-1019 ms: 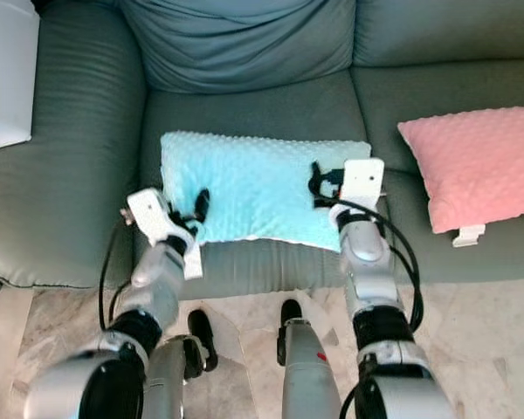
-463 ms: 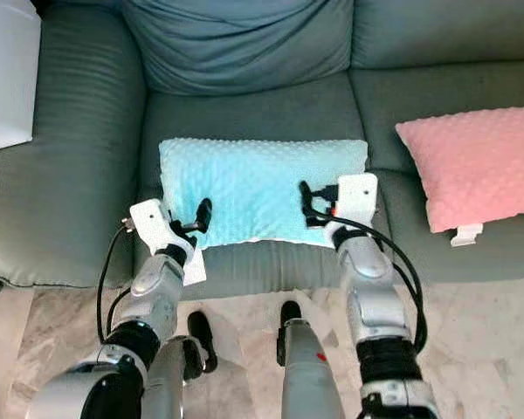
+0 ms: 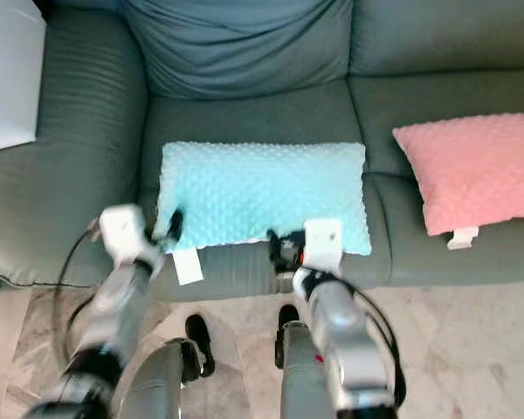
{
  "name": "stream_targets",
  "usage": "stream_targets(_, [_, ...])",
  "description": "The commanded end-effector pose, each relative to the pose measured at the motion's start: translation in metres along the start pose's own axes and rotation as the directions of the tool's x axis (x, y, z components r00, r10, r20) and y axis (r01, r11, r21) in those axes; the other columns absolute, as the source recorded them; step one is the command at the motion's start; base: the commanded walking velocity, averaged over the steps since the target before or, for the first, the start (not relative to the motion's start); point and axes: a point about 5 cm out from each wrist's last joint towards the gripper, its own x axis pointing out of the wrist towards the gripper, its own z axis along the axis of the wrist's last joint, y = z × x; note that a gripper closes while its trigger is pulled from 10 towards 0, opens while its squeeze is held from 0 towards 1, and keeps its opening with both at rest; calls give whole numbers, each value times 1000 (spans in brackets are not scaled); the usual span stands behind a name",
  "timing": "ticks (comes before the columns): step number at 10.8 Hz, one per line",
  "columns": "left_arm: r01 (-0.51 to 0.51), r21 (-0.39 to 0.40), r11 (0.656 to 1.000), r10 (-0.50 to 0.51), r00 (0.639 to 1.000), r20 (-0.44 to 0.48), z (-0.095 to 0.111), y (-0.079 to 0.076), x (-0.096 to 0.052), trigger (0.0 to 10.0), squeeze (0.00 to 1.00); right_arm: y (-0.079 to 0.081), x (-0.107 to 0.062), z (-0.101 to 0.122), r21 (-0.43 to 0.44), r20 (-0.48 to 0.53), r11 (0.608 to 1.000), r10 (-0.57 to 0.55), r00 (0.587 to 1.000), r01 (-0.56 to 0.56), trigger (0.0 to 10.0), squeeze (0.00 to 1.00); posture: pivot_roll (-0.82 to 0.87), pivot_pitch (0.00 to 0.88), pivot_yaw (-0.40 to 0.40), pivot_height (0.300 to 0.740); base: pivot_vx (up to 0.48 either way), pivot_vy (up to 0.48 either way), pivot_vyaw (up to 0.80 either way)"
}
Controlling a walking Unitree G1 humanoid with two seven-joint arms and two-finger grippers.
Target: Move the pillow to the sofa
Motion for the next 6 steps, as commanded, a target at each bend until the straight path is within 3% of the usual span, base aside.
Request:
stream_targets(1, [-9,28,1000,11,998,-62,-14,9,-12,10000,1000,0,-8,-12,-3,-70,1000,-25,997,25,10000,1000,-197,416,40,740,0,0,0])
stream_targets(4, [11,65,998,-4,995,-104,-16,11,-25,10000,1000,-15,-13,-25,7,-169,997,-73,983,75,10000,1000,-188,417,33,740,0,0,0])
stream_targets(5, [47,92,995,-29,983,-181,-25,17,-48,10000,0,-37,-20,-52,-17,-270,996,-90,959,89,10000,1000,-178,420,35,740,0,0,0])
stream_targets(6, [49,96,994,-29,980,-198,-28,19,-56,10000,0,-45,-23,-61,-28,-297,994,-105,949,101,10000,1000,-168,425,39,740,0,0,0])
